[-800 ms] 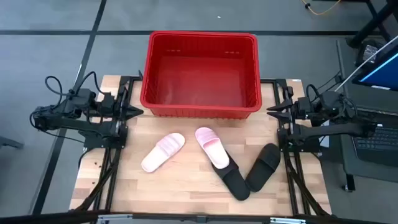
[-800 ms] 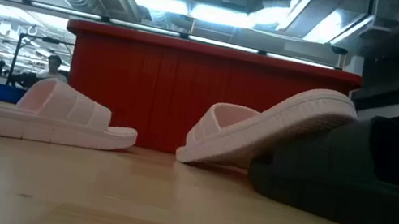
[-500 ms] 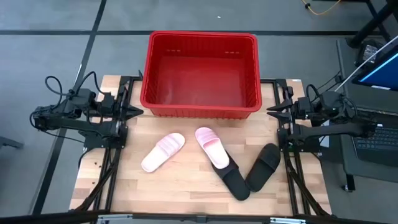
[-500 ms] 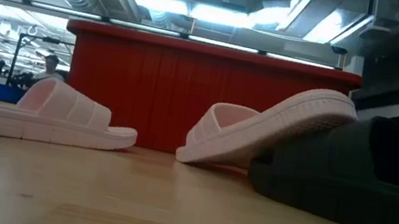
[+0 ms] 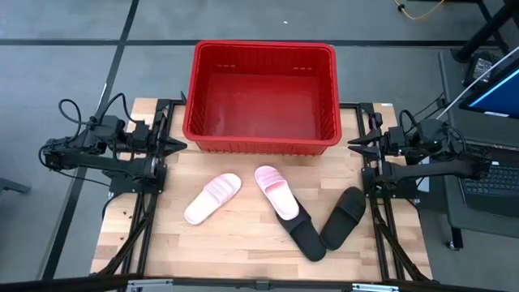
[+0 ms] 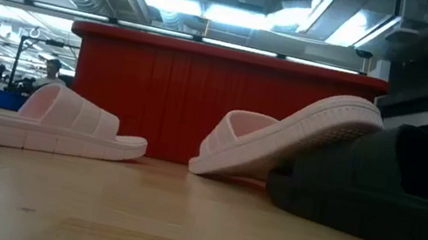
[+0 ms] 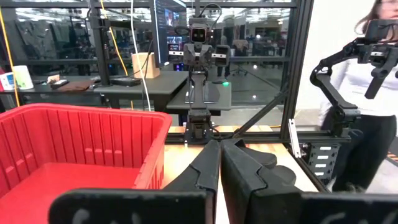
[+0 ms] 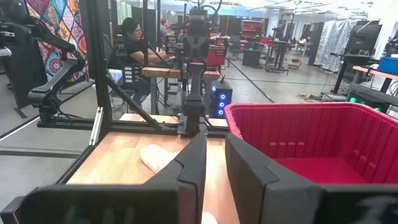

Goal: Pick and place slides into bin

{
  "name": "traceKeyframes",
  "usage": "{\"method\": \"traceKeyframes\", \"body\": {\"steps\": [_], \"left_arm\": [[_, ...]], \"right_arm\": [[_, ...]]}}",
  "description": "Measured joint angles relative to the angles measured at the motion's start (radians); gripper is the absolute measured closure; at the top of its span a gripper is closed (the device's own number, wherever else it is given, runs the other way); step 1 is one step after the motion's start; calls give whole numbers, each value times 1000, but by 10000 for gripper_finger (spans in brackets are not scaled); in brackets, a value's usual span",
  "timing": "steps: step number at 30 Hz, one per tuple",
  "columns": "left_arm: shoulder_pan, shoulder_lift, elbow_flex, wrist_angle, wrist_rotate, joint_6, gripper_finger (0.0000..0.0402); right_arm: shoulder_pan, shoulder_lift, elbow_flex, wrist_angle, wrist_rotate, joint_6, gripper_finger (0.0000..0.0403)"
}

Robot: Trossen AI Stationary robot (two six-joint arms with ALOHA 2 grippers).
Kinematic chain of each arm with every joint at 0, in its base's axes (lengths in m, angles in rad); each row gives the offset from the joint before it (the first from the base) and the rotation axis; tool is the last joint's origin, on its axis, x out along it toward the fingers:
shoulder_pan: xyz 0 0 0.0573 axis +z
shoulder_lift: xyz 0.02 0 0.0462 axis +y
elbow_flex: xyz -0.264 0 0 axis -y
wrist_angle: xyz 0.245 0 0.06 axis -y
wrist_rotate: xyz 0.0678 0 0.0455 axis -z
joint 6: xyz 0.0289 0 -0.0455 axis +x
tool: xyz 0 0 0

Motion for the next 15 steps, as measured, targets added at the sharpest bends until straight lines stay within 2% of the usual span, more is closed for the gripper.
{"method": "traceKeyframes", "body": {"steps": [15], "left_arm": [[0, 0, 0, 0, 0, 0, 393]], "right_arm": [[0, 0, 0, 0, 0, 0, 339]]}}
